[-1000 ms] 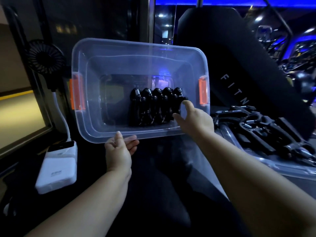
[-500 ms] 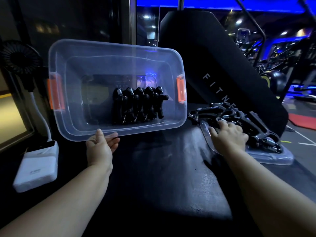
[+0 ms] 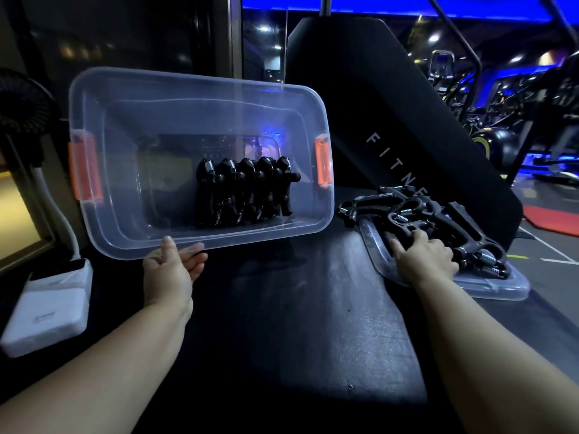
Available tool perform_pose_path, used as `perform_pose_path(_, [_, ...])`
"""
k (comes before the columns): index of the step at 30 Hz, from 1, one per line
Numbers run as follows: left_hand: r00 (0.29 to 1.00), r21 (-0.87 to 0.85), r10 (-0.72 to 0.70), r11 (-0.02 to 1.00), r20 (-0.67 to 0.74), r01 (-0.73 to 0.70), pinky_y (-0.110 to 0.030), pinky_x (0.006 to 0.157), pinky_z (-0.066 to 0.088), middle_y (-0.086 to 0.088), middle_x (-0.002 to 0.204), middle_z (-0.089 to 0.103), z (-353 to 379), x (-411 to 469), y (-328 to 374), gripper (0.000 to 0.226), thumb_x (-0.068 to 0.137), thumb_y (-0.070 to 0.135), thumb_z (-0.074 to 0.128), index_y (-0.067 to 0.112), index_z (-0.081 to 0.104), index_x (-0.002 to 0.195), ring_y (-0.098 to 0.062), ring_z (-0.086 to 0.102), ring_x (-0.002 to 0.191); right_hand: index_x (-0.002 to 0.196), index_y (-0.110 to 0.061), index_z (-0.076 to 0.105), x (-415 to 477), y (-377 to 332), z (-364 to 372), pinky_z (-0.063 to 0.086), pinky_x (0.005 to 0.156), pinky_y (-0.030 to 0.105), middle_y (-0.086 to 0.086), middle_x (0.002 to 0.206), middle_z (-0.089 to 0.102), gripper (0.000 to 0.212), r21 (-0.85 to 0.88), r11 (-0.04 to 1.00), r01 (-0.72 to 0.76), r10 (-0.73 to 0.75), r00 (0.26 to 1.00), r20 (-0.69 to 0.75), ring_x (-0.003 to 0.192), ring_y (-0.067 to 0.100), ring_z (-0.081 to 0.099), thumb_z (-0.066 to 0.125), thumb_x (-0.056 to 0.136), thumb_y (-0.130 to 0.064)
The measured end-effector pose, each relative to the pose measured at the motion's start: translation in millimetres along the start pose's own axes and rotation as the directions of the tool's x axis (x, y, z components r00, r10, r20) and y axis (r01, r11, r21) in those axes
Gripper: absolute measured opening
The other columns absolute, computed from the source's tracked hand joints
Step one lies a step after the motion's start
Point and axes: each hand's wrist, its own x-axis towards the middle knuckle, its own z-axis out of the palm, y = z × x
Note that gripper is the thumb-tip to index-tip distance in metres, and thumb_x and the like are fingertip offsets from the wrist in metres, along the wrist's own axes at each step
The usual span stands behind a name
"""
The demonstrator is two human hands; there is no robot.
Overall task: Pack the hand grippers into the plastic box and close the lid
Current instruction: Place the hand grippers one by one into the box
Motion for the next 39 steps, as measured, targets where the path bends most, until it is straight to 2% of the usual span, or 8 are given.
perform_pose_path(4, [1.000, 0.001, -0.006, 1.000, -0.002, 0.006, -0.024, 0.061, 0.049, -0.003, 0.082, 0.069, -0.4, 2.9, -3.4, 0.026, 0.103, 0.038, 0.032, 0.023, 0.045, 0.085, -0.011, 0.064, 0.063, 0.137, -0.028, 0.042, 4.4, 0.3, -3.8, 0.032, 0.098, 0.047, 0.010, 0.138, 0.048, 0.050, -0.003, 0.999, 0.032, -0.032, 0.999, 0.013, 0.127, 0.034, 0.038, 0.043, 0.094, -0.053])
perform_pose_path(9, [1.000, -0.004, 0.005, 1.000, -0.002, -0.005, -0.024, 0.063, 0.049, -0.003, 0.082, 0.069, 0.0, 2.5, -3.3, 0.027, 0.103, 0.037, 0.032, 0.023, 0.045, 0.085, -0.012, 0.063, 0.065, 0.134, -0.025, 0.046, 6.7, 2.0, -2.5, 0.036, 0.096, 0.044, 0.013, 0.133, 0.052, 0.041, 0.086, 0.991, 0.099, -0.099, 0.995, -0.006, 0.122, 0.037, 0.044, 0.047, 0.095, -0.039])
perform_pose_path(13, [1.000, -0.004, 0.016, 1.000, -0.004, -0.016, -0.024, 0.062, 0.048, -0.003, 0.082, 0.068, 0.3, 0.7, -2.2, 0.028, 0.103, 0.036, 0.032, 0.022, 0.045, 0.083, -0.013, 0.062, 0.066, 0.135, -0.021, 0.049, 2.2, 1.9, -4.1, 0.037, 0.096, 0.044, 0.015, 0.130, 0.055, 0.043, 0.161, 0.979, 0.129, -0.124, 0.991, -0.043, 0.120, 0.038, 0.046, 0.049, 0.094, -0.035])
perform_pose_path(20, [1.000, 0.003, 0.006, 1.000, -0.003, -0.006, -0.024, 0.062, 0.048, -0.004, 0.083, 0.068, -1.0, 2.9, -4.2, 0.028, 0.103, 0.037, 0.032, 0.020, 0.046, 0.085, -0.013, 0.062, 0.066, 0.130, -0.026, 0.051, -22.9, -4.1, -12.8, 0.041, 0.094, 0.040, 0.010, 0.120, 0.063, 0.050, 0.229, 0.965, 0.132, -0.127, 0.991, -0.035, 0.113, 0.031, 0.055, 0.057, 0.081, -0.033])
perform_pose_path(24, [1.000, -0.003, -0.010, 1.000, 0.001, 0.010, -0.024, 0.062, 0.049, -0.004, 0.083, 0.069, -2.2, 5.5, -6.8, 0.024, 0.103, 0.038, 0.033, 0.017, 0.044, 0.097, -0.013, 0.063, 0.066, 0.125, -0.028, 0.056, -36.6, -10.8, -18.5, 0.044, 0.092, 0.037, 0.005, 0.112, 0.067, 0.048, 0.164, 0.970, 0.177, -0.172, 0.984, -0.044, 0.108, 0.028, 0.059, 0.059, 0.079, -0.040])
perform_pose_path(29, [1.000, -0.001, 0.000, 1.000, -0.003, 0.000, -0.025, 0.062, 0.049, -0.003, 0.082, 0.069, -1.7, 5.1, -6.6, 0.025, 0.103, 0.037, 0.033, 0.021, 0.046, 0.088, -0.013, 0.063, 0.066, 0.112, -0.028, 0.065, -51.9, -23.9, -24.1, 0.047, 0.082, 0.032, 0.003, 0.108, 0.069, 0.040, 0.057, 0.956, 0.289, -0.287, 0.957, -0.050, 0.103, 0.026, 0.061, 0.064, 0.076, -0.043])
perform_pose_path(32, [1.000, 0.001, -0.006, 1.000, -0.003, 0.006, -0.024, 0.061, 0.049, -0.003, 0.082, 0.070, -1.9, 6.5, -7.2, 0.027, 0.103, 0.038, 0.033, 0.016, 0.048, 0.095, -0.012, 0.064, 0.065, 0.103, -0.031, 0.068, -61.1, -33.7, -23.5, 0.046, 0.076, 0.029, 0.001, 0.101, 0.070, 0.033, 0.019, 0.934, 0.356, -0.354, 0.933, -0.060, 0.098, 0.025, 0.062, 0.064, 0.073, -0.044])
perform_pose_path(39, [1.000, -0.002, -0.005, 1.000, 0.002, 0.005, -0.023, 0.060, 0.049, -0.003, 0.082, 0.070, -3.0, 7.0, -7.4, 0.027, 0.103, 0.037, 0.033, 0.017, 0.048, 0.096, -0.012, 0.064, 0.065, 0.102, -0.033, 0.064, -79.6, -50.4, -10.0, 0.039, 0.066, 0.028, -0.002, 0.098, 0.068, 0.034, -0.045, 0.865, 0.499, -0.496, 0.866, 0.062, 0.096, 0.023, 0.062, 0.062, 0.071, -0.047])
